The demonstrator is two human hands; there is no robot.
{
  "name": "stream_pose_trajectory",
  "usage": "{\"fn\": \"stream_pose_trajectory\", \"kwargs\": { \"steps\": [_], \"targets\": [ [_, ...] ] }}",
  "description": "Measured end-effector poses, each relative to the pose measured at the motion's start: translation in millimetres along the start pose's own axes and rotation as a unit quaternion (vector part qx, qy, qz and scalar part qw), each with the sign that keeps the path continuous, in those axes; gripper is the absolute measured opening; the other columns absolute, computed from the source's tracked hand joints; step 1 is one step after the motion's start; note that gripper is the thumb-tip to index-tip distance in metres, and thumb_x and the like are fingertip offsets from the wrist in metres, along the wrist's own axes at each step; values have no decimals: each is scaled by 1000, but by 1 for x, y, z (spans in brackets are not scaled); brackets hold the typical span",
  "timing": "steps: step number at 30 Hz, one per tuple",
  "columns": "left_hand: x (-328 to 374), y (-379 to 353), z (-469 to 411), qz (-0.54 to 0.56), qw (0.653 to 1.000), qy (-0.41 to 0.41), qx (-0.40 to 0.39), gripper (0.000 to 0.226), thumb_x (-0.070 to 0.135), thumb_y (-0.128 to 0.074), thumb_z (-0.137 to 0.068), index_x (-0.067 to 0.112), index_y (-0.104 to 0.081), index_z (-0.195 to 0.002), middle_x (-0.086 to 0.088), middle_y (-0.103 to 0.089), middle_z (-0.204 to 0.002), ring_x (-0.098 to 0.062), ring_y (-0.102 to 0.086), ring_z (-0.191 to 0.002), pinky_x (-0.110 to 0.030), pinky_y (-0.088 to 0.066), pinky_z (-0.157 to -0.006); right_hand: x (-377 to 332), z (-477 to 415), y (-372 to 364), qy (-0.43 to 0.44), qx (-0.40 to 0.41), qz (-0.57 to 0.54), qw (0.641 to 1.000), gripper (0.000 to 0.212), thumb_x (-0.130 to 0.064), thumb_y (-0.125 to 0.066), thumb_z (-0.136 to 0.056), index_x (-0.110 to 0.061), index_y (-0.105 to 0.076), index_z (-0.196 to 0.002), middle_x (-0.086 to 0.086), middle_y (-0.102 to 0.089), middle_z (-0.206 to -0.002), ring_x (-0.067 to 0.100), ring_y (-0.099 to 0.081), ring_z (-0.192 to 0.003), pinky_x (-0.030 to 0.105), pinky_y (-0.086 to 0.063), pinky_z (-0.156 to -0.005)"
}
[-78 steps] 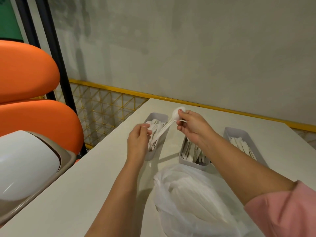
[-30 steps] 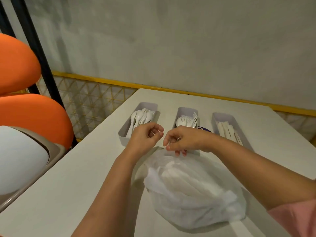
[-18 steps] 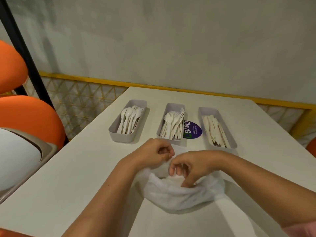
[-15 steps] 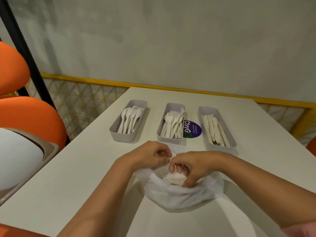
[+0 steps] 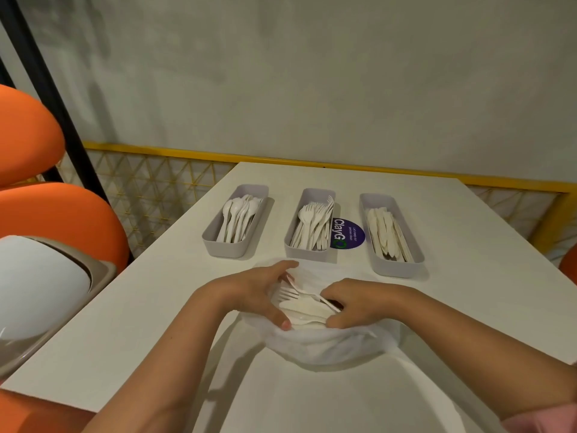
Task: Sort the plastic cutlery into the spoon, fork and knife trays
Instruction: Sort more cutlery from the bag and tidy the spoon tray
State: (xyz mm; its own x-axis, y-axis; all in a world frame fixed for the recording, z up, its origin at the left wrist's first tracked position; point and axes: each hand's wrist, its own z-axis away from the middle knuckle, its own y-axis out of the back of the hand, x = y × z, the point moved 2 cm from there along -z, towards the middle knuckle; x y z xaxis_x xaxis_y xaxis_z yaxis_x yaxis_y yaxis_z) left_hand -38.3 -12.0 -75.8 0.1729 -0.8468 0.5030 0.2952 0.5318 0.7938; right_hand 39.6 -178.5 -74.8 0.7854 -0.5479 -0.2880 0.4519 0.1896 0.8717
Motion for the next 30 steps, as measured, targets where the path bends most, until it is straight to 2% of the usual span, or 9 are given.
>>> {"fn": "stream_pose_trajectory", "kwargs": {
  "steps": [5, 8, 11, 14, 18, 22, 26, 28, 30],
  "targets": [
    [-3, -1, -2, 34, 999, 5, 19, 107, 31, -79, -72, 37, -4, -148, 10, -35, -144, -12, -36, -129, -23, -32, -102, 6, 5, 2, -10, 16, -32, 999, 25, -24, -49, -89, -19, -34, -70, -6, -40, -73, 14, -36, -69, 27, -30, -61],
    [-4, 0, -1, 48, 999, 3, 25, 109, 28, -79, -72, 36, -2, -148, 10, -37, -143, -6, -36, -119, -19, -31, -99, 9, 9, 6, -13, 28, -96, 995, 18, -24, -49, -90, -16, -38, -78, -4, -43, -78, 13, -36, -71, 27, -30, -63],
    [-4, 0, -2, 61, 998, 1, 28, 107, 24, -79, -73, 36, -2, -147, 10, -37, -142, -8, -36, -126, -21, -32, -103, 9, 15, 12, -3, 48, -183, 982, 14, -21, -50, -92, -19, -42, -80, -6, -43, -76, 10, -38, -69, 23, -31, -63],
    [-3, 0, -3, 42, 999, -2, 29, 90, 24, -77, -74, 32, -19, -143, 20, -39, -126, -6, -36, -128, -19, -31, -100, 7, 18, 18, 28, 64, -296, 953, 12, -12, -49, -94, -22, -48, -87, -2, -56, -78, 7, -50, -66, 18, -43, -66],
    [-3, -1, -6, 11, 1000, -7, 18, 87, 26, -75, -76, 37, -21, -143, 20, -38, -133, -5, -34, -130, -24, -32, -106, 8, 15, 28, 62, 120, -396, 908, 17, -6, -45, -96, -16, -48, -109, 8, -65, -86, 15, -67, -77, 30, -55, -77],
    [-5, 1, -7, 14, 1000, 0, 27, 74, 26, -74, -77, 39, -35, -138, 23, -39, -131, -2, -37, -122, -20, -32, -104, 8, 11, 38, 65, 185, -428, 882, 26, -5, -40, -98, -18, -43, -120, 6, -61, -81, 11, -63, -67, 25, -53, -67],
    [2, 6, -9, 95, 989, -31, 106, 42, 30, -66, -84, 28, -54, -125, 11, -57, -123, -6, -53, -114, -23, -41, -102, 5, 12, 44, 81, 218, -465, 854, 21, -4, -39, -98, -15, -45, -116, 5, -59, -78, 9, -57, -59, 21, -50, -58],
    [9, 10, -9, 134, 971, -51, 192, 26, 32, -59, -90, 21, -63, -113, 3, -65, -109, -13, -60, -104, -25, -47, -92, 1, 11, 46, 87, 223, -477, 845, 21, -5, -40, -98, -17, -47, -114, 6, -60, -80, 9, -59, -59, 20, -51, -58],
    [17, 14, -9, 183, 950, -64, 245, 27, 32, -50, -95, 15, -66, -107, -3, -68, -102, -15, -63, -94, -22, -48, -81, -2, 9, 48, 92, 229, -486, 839, 21, -5, -41, -98, -16, -48, -115, 9, -62, -82, 9, -62, -60, 21, -53, -58]
  ]
}}
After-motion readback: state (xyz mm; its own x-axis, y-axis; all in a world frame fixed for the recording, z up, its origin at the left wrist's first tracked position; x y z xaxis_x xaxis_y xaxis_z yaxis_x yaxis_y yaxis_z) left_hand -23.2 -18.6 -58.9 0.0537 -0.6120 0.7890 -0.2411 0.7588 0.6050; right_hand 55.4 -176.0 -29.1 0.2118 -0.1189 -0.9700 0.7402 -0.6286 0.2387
